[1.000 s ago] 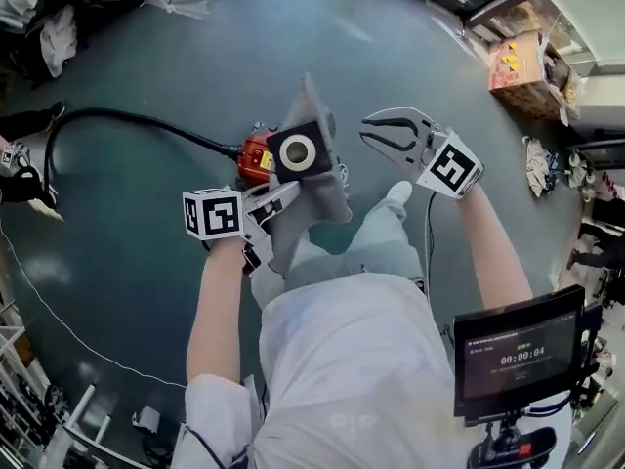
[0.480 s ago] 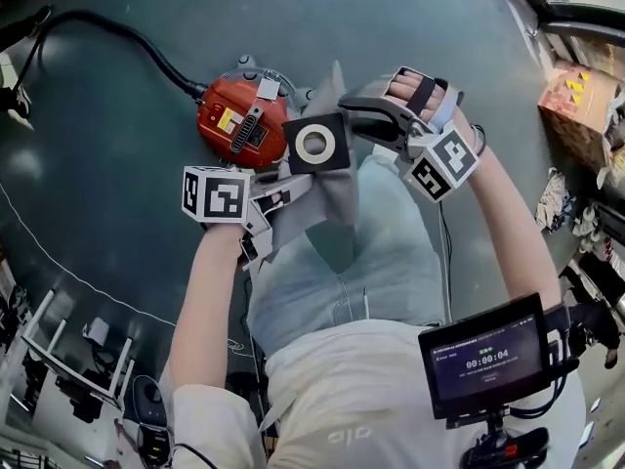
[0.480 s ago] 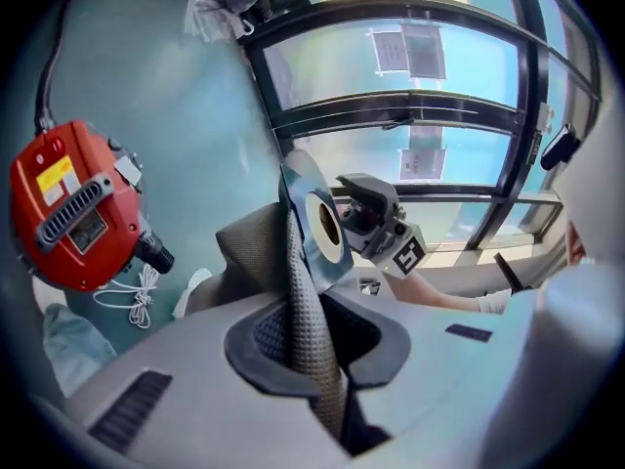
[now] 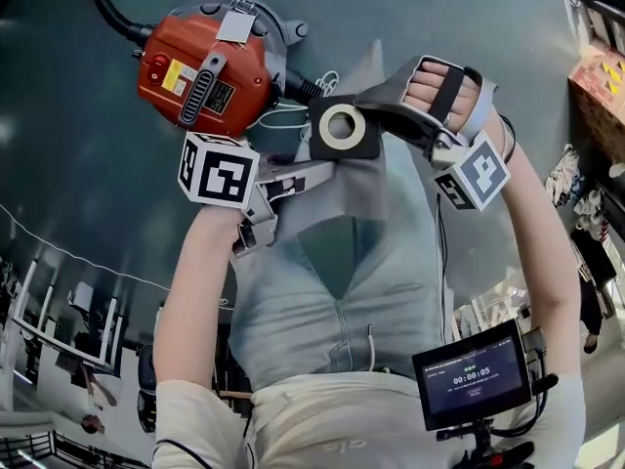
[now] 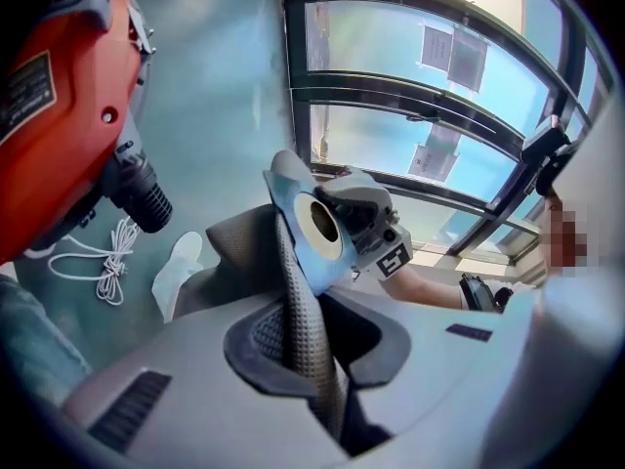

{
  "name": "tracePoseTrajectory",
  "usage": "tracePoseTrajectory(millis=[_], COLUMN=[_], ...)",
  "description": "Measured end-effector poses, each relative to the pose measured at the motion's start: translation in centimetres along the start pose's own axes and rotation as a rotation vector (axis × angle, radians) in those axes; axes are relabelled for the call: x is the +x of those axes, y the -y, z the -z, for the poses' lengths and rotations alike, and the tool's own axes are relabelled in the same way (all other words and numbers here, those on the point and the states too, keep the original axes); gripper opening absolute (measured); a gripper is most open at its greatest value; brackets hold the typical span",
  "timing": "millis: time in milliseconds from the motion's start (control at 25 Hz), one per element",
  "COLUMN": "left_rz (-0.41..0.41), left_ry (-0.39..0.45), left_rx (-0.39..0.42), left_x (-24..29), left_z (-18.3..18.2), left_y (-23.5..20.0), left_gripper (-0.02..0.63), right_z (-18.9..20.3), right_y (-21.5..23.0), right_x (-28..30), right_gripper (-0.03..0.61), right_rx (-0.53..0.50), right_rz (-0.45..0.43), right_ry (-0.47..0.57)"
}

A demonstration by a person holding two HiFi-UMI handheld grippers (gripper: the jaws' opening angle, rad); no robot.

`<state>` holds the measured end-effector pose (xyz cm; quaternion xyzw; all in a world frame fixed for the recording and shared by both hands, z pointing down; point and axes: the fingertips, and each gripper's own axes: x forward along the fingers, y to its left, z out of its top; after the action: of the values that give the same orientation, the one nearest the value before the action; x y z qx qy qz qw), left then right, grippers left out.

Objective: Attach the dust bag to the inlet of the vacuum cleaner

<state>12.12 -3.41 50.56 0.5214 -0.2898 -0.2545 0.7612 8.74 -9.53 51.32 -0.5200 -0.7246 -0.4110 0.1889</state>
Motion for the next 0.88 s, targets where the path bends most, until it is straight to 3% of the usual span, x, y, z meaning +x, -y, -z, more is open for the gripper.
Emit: tracePoseTrajectory(millis=[80,160,240,360,440,520,600,720,880], left_rz=[-0.002,-0.041,-0.084,-0.134,-0.184,-0.221,-0.217,-0.198,-0.246], left_ry=[0.011,0.026,0.058,0.180,0.221,0.203,0.187,0.161,0.046], left_rx=[0.029,0.121,0.263,0.479,0.613,0.721,0.784,0.812,0.895], left_x=[0.2,0.0,-0.7,-3.2,-5.2,-6.5,-7.1,-6.7,-3.3], left_z=[0.1,0.4,0.7,0.7,1.1,1.9,2.3,1.9,1.7], left_y=[-1.2,-2.7,-3.8,-3.8,-3.1,-2.2,-1.0,0.3,-0.7], left_gripper=[0.029,0.065,0.131,0.261,0.264,0.264,0.277,0.300,0.314], right_z=[0.3,0.3,0.0,-0.8,-1.3,-1.7,-1.8,-1.5,-2.2], right_y=[-0.9,-1.6,-2.2,-2.9,-3.7,-4.4,-5.1,-5.7,-6.3], right_x=[1.2,2.1,2.7,2.5,2.2,2.2,2.7,4.0,5.2], right_gripper=[0.071,0.071,0.069,0.056,0.041,0.037,0.037,0.037,0.037], right_rx=[0.099,0.147,0.150,0.209,0.263,0.310,0.345,0.357,0.355], right_rz=[-0.021,-0.041,-0.077,-0.175,-0.269,-0.351,-0.408,-0.453,-0.501], right_ry=[-0.014,-0.028,-0.034,-0.019,-0.023,-0.042,-0.072,-0.122,-0.133])
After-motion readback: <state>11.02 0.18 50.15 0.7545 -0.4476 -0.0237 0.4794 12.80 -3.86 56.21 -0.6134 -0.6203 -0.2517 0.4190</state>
